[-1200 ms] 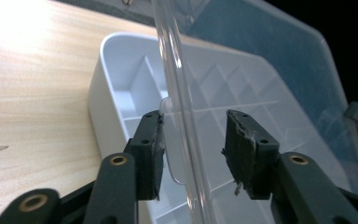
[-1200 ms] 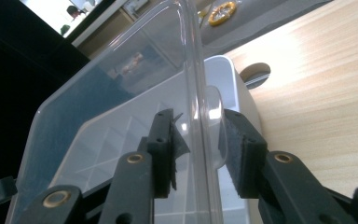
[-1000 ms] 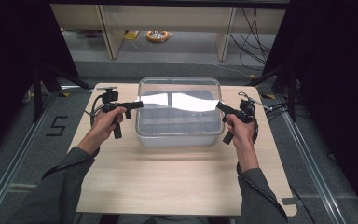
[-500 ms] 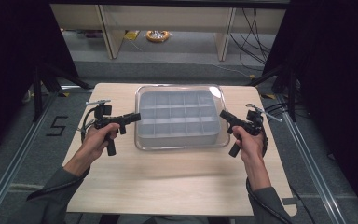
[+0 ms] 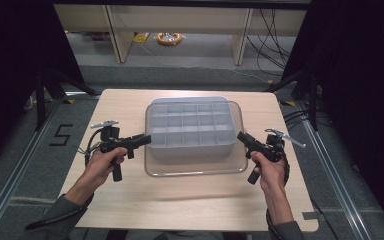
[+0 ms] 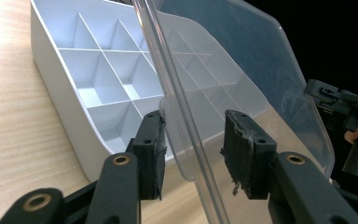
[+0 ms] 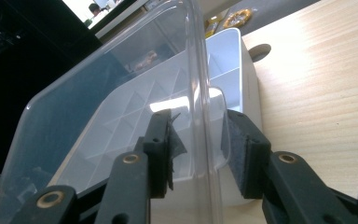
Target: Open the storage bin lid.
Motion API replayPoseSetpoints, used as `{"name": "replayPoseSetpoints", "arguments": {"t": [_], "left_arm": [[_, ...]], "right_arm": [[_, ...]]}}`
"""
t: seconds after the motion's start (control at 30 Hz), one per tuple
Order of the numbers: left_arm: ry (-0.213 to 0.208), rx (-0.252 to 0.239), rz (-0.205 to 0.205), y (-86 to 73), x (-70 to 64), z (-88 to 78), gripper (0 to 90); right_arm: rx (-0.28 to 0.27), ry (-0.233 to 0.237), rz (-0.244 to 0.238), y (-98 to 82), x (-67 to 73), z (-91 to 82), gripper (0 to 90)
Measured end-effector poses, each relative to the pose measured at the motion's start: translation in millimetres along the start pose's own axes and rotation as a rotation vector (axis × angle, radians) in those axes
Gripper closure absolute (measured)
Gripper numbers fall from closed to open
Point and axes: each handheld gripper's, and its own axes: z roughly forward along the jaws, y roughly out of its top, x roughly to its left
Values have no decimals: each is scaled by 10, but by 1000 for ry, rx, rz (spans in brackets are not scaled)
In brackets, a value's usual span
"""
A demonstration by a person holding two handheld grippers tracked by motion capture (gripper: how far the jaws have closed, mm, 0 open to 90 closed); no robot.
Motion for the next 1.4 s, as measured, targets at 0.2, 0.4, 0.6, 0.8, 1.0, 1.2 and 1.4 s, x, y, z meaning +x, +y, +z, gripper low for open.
{"name": "replayPoseSetpoints", "arguments": {"t": [0.2,0.4,0.6,0.8,1.0,1.2,1.4], "left_arm": [[3,-1,-14,-42,16,-22,592],[-3,16,-7,-115,20,-48,594],[-6,29,-7,-212,-1,-97,592],[-21,56,-2,-366,-45,-184,590],[-20,64,-9,-469,-38,-217,590],[-19,80,9,-603,-36,-260,585],[-41,105,4,-719,-63,-292,584]], "right_arm": [[5,9,2,-45,7,-25,640],[11,1,-23,-95,10,-82,641],[24,13,-7,-181,6,-119,637],[40,11,-5,-335,-9,-220,631],[61,16,4,-448,-16,-291,630],[69,7,-14,-576,25,-400,619],[80,-1,2,-668,4,-494,621]]}}
